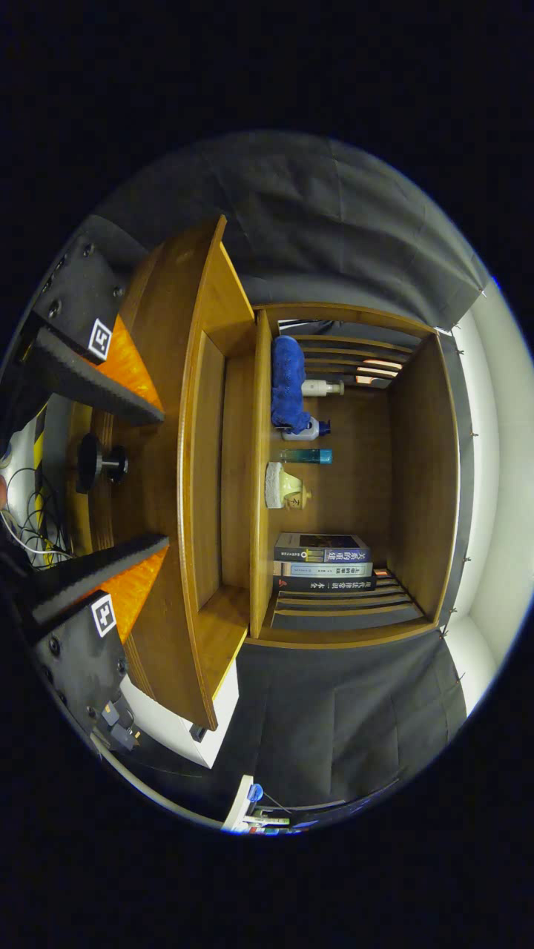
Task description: Pull open the drawer, take out the items inside it, and place them on the countertop above the cabinet.
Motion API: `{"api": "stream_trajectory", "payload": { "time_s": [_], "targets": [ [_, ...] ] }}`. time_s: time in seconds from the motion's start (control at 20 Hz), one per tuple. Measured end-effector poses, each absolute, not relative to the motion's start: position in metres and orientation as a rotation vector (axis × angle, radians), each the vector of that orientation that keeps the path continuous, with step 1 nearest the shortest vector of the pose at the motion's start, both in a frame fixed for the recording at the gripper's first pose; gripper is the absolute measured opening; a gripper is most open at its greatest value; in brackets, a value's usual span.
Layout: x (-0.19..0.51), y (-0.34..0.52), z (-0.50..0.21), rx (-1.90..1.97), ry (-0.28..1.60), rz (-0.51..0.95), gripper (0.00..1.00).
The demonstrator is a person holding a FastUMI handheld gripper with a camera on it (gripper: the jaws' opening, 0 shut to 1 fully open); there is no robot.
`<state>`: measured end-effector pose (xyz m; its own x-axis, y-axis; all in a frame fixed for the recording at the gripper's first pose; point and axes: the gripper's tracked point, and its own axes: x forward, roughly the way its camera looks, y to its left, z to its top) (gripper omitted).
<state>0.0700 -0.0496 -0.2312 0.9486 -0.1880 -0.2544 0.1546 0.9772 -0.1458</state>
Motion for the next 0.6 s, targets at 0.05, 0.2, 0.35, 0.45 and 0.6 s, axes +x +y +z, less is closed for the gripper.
{"api": "stream_trajectory", "payload": {
  "time_s": [0.05, 0.2, 0.35, 0.45, 0.6],
  "targets": [
    [0.070, -0.050, -0.229, -0.131, 0.271, -0.174, 0.98],
    [0.082, -0.051, -0.228, -0.113, 0.283, -0.179, 0.98],
    [0.098, -0.056, -0.227, -0.121, 0.281, -0.180, 0.98],
    [0.115, -0.059, -0.227, -0.119, 0.286, -0.184, 0.98],
    [0.136, -0.061, -0.228, -0.120, 0.276, -0.187, 0.98]
  ]
}}
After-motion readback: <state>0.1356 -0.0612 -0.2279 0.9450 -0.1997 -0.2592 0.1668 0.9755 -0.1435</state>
